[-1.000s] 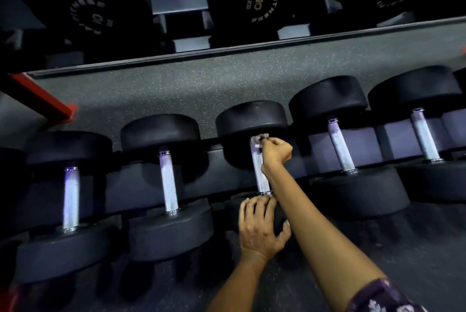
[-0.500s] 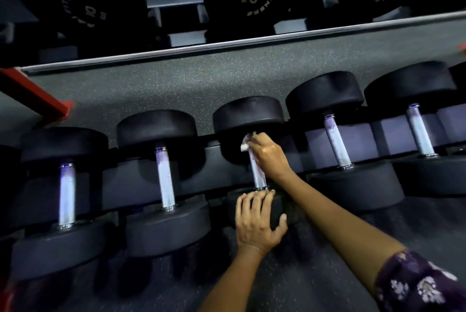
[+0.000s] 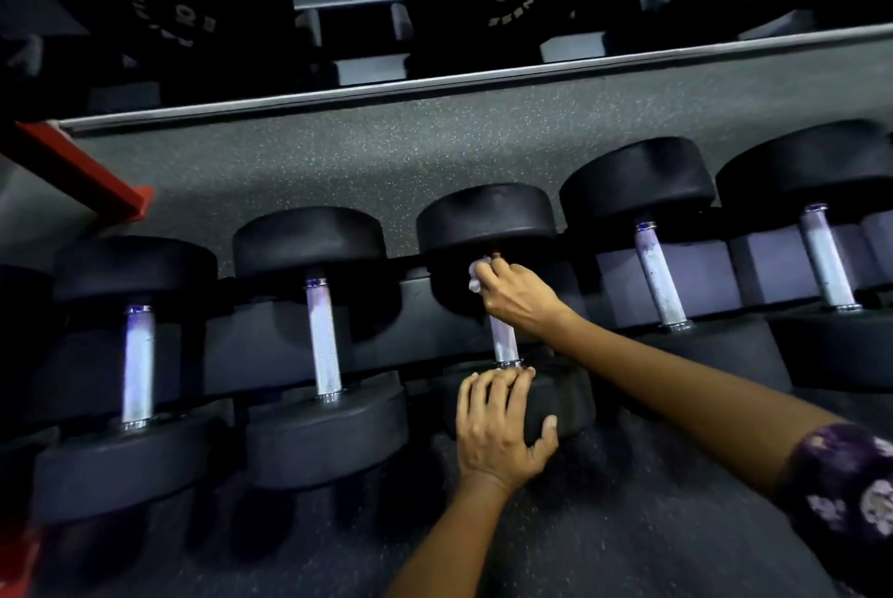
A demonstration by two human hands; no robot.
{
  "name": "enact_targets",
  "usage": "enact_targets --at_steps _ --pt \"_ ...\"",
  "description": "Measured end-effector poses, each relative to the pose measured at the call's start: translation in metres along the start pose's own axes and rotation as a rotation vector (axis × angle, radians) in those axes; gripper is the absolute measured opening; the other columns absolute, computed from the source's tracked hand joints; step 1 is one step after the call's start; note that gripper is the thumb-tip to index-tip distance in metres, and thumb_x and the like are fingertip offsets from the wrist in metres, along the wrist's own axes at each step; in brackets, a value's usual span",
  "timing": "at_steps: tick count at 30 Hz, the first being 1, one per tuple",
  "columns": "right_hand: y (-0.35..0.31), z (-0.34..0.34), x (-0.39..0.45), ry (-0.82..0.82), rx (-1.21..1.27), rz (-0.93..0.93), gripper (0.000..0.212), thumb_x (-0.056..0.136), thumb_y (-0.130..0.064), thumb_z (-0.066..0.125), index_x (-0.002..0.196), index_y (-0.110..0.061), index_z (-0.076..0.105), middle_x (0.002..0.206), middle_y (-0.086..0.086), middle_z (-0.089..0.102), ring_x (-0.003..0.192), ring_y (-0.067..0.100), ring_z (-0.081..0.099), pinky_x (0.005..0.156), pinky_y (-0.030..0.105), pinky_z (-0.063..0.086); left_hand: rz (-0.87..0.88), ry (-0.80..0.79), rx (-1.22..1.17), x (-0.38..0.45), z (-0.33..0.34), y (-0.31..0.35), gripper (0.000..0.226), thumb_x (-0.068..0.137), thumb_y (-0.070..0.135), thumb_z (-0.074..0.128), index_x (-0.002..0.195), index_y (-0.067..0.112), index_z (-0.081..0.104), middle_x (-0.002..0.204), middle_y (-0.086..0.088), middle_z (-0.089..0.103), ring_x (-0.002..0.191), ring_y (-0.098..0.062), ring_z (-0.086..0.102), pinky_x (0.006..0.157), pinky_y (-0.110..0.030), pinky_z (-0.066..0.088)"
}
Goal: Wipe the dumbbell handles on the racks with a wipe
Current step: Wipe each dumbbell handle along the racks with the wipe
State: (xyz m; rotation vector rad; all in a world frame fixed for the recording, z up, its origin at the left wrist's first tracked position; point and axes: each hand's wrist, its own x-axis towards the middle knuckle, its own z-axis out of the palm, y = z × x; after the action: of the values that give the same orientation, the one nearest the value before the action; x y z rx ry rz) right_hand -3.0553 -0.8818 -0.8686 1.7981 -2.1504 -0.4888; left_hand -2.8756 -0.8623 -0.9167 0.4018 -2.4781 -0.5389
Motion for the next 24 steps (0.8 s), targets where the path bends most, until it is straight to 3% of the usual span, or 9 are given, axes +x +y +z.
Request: enact_targets --at_steps 4,7,8,10,11,14,17,21,24 --pt "-0.015 -0.012 0.018 -0.162 -0.132 -0.073 0.027 0.073 -0.014 0.046 0.064 -0.010 0.071 0.073 0.003 0.060 0.061 0.022 0.057 0.046 0.026 0.034 0.005 0.020 0.007 0.001 0.001 0.000 0.047 0.081 0.044 0.049 0.118 0.016 0.055 0.103 -0.006 0.066 0.096 -0.022 0.054 0.095 -0.041 0.040" --pt "-0.035 -0.009 0.028 -0.409 -0.200 -0.097 0.046 0.080 0.008 0.025 0.096 -0.007 0.066 0.093 0.005 0.058 0.081 0.026 0.059 0.053 0.031 0.034 -0.005 0.021 -0.001 0.000 0.002 0.000 0.045 0.085 0.045 0.046 0.118 0.016 0.055 0.105 -0.007 0.066 0.098 -0.023 0.053 0.096 -0.042 0.039" --pt "-0.035 -0.014 0.025 -0.510 -0.219 -0.034 0.044 0.082 0.008 0.026 0.096 -0.007 0.065 0.091 0.006 0.057 0.078 0.030 0.057 0.054 0.034 0.034 0.000 0.027 0.002 -0.001 0.002 0.000 0.044 0.089 0.046 0.042 0.118 0.016 0.055 0.106 -0.008 0.066 0.099 -0.024 0.053 0.097 -0.042 0.039" --pt "-0.035 -0.018 0.021 -0.495 -0.272 0.067 0.012 0.083 -0.008 0.055 0.083 -0.010 0.067 0.078 0.005 0.056 0.069 0.029 0.051 0.053 0.037 0.030 0.004 0.026 0.001 -0.002 0.002 0.000 0.046 0.095 0.050 0.032 0.117 0.016 0.054 0.105 -0.008 0.066 0.099 -0.024 0.053 0.097 -0.042 0.039" --pt "-0.035 -0.015 0.023 -0.471 -0.267 0.080 0.010 0.082 -0.011 0.058 0.083 -0.011 0.067 0.078 0.005 0.056 0.069 0.028 0.051 0.051 0.034 0.028 0.003 0.025 -0.001 -0.002 0.002 0.000 0.048 0.096 0.051 0.030 0.117 0.016 0.054 0.105 -0.008 0.066 0.098 -0.024 0.053 0.097 -0.042 0.039" --pt "-0.034 -0.031 0.029 -0.496 -0.287 -0.040 0.028 0.089 0.002 0.038 0.108 -0.002 0.059 0.105 0.011 0.054 0.091 0.032 0.056 0.046 0.029 0.025 0.006 0.034 0.006 0.000 0.001 0.001 0.049 0.096 0.051 0.028 0.118 0.016 0.055 0.106 -0.007 0.065 0.098 -0.024 0.053 0.097 -0.042 0.039" --pt "-0.031 -0.028 0.041 -0.384 -0.186 -0.051 0.033 0.092 0.006 0.032 0.117 0.003 0.053 0.119 0.015 0.048 0.108 0.035 0.049 0.058 0.030 0.035 0.001 0.044 0.007 0.000 0.001 -0.001 0.049 0.096 0.051 0.028 0.117 0.016 0.055 0.107 -0.006 0.063 0.099 -0.024 0.052 0.097 -0.042 0.038" --pt "-0.031 -0.027 0.008 -0.436 0.093 -0.168 0.032 0.097 -0.010 0.035 0.116 -0.005 0.060 0.126 0.012 0.047 0.108 0.031 0.049 0.082 0.035 0.043 0.006 0.044 0.003 -0.001 0.003 0.000 0.047 0.096 0.050 0.031 0.117 0.015 0.055 0.106 -0.007 0.065 0.098 -0.024 0.053 0.095 -0.043 0.041" --pt "-0.004 -0.037 0.013 -0.422 0.170 -0.145 0.029 0.096 -0.014 0.038 0.111 -0.006 0.062 0.127 0.012 0.047 0.105 0.029 0.056 0.078 0.034 0.044 0.021 0.053 -0.005 0.000 0.003 -0.001 0.043 0.088 0.045 0.044 0.117 0.014 0.057 0.104 -0.006 0.063 0.096 -0.024 0.053 0.093 -0.041 0.041"
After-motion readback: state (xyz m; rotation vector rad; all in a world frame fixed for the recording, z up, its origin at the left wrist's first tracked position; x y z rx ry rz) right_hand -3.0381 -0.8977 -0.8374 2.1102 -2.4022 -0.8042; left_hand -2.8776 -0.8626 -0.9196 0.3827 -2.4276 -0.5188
